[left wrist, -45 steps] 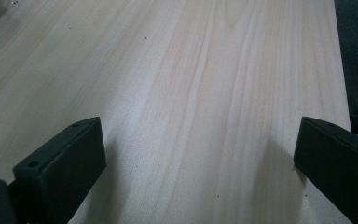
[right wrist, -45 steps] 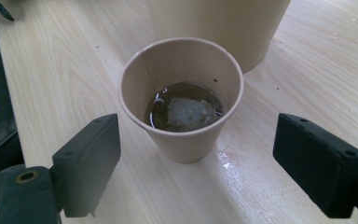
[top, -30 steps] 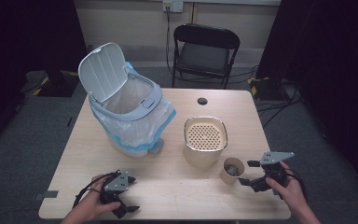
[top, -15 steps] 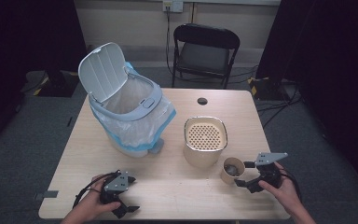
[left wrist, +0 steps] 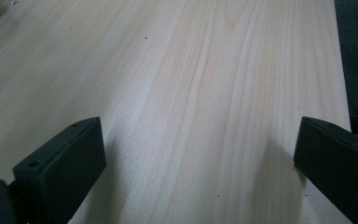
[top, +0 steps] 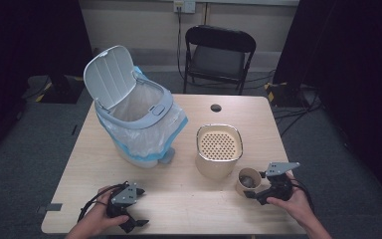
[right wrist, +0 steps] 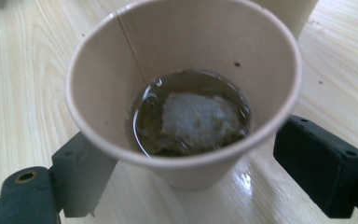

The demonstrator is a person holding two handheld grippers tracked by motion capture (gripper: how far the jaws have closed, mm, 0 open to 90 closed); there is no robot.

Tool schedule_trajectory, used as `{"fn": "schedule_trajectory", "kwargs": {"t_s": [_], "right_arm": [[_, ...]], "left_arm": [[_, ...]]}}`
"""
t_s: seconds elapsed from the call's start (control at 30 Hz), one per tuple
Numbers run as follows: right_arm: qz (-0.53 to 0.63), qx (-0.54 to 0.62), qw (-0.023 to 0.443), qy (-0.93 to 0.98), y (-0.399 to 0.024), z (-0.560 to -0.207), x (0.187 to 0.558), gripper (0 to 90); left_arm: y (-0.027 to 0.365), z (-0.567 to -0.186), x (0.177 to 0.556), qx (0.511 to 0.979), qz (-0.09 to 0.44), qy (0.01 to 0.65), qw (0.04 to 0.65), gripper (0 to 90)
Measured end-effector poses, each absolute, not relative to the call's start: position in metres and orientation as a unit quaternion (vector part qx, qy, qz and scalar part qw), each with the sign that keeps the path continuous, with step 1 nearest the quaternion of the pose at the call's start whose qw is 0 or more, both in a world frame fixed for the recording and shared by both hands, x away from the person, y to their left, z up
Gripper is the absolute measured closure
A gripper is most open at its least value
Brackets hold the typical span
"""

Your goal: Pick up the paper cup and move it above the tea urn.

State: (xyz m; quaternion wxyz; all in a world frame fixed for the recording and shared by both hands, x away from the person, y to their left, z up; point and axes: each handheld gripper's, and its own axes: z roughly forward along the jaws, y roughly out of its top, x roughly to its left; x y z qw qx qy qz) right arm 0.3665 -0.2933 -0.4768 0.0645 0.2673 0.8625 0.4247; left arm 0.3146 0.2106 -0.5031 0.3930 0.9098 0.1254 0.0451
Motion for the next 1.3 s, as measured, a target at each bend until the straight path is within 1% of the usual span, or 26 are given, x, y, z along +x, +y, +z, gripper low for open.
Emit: {"fn": "schedule_trajectory", "kwargs": {"t_s": [0.33, 0.73, 0.8, 1.0, 1.1, 1.3], "right_arm": [[0.45, 0.267, 0.055, 0.85, -0.2899, -0.4794, 0.3678, 19.0], [0.465, 0.267, 0.06, 0.842, -0.2859, -0.4815, 0.3683, 19.6], [0.466, 0.265, 0.059, 0.842, -0.2857, -0.4813, 0.3677, 22.6], [0.469, 0.269, 0.062, 0.839, -0.2861, -0.4799, 0.3671, 24.3], [0.459, 0.267, 0.075, 0.844, -0.2871, -0.4779, 0.3667, 25.0], [0.453, 0.273, 0.087, 0.844, -0.2935, -0.4724, 0.3713, 25.3]], "left_arm": [[0.2106, -0.503, 0.3147, 0.91, 0.045, 0.125, 0.393, 1.4], [0.2105, -0.5031, 0.3147, 0.91, 0.045, 0.125, 0.393, 1.4], [0.2105, -0.5031, 0.3147, 0.91, 0.045, 0.125, 0.393, 1.4], [0.2106, -0.5031, 0.3147, 0.91, 0.045, 0.125, 0.393, 1.4], [0.2106, -0.5031, 0.3147, 0.91, 0.045, 0.125, 0.393, 1.3], [0.2106, -0.5031, 0.3147, 0.91, 0.045, 0.125, 0.393, 1.4]]}}
